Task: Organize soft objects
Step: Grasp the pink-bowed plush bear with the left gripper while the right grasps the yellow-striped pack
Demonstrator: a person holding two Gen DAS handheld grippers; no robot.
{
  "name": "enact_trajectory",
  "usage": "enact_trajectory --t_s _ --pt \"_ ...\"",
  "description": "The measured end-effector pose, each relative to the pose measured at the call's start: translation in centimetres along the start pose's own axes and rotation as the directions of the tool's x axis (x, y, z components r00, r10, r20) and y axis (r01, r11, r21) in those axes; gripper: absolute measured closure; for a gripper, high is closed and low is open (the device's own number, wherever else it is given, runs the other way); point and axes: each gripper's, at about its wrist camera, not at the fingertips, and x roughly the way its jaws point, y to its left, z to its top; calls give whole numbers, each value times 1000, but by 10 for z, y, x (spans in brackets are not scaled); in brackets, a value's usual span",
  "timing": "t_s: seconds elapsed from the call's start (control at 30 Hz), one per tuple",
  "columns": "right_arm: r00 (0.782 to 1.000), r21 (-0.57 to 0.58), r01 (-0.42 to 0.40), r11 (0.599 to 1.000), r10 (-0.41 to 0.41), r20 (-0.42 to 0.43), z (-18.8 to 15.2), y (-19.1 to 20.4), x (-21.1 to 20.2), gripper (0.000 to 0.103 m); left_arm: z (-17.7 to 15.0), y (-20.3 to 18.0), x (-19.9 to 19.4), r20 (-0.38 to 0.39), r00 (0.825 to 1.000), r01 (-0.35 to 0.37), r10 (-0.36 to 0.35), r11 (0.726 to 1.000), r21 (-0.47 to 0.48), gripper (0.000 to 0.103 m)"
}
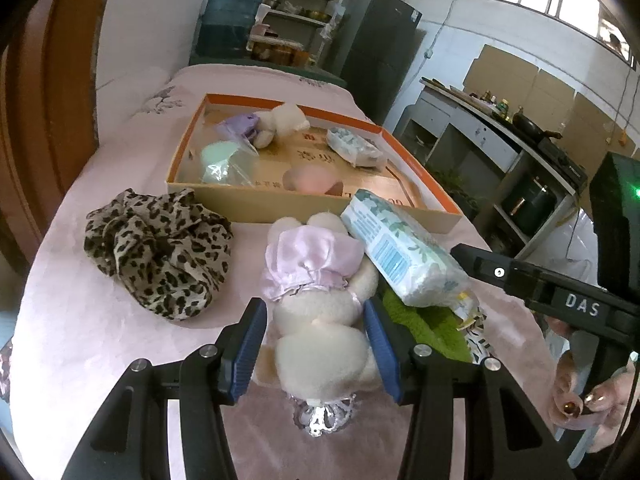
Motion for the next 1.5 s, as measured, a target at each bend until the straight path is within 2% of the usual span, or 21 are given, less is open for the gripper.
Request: enact_trajectory --t_s 0.2,0.27,0.3,0.57,0.7,0.97,1.5 --pt "999 16 -12 1000 12 -36 2 -4 18 49 1 1 8 -18 1000 16 -16 1000 -6 52" --pt "999 22 -14 1000 15 -50 2 -6 22 38 2 1 11 -24 999 21 -21 1000 -9 52" --pt "998 27 -14 1000 16 -53 2 -7 25 37 3 2 12 -26 999 25 -26 1000 -14 52" --pt "998 26 -24 999 26 -63 4 -7 35 35 5 9 18 -37 998 53 -55 997 -56 51" --pt "997 17 -18 1000 19 -73 2 -7 41 35 4 17 18 -35 997 71 -74 993 -90 56" --pt "999 23 -13 1000 14 -53 0 -10 36 48 2 18 10 -10 998 64 -65 993 -98 62" --pt "1000 28 4 1000 -4 1 0 -11 6 50 10 15 -27 77 997 23 -16 996 -87 63"
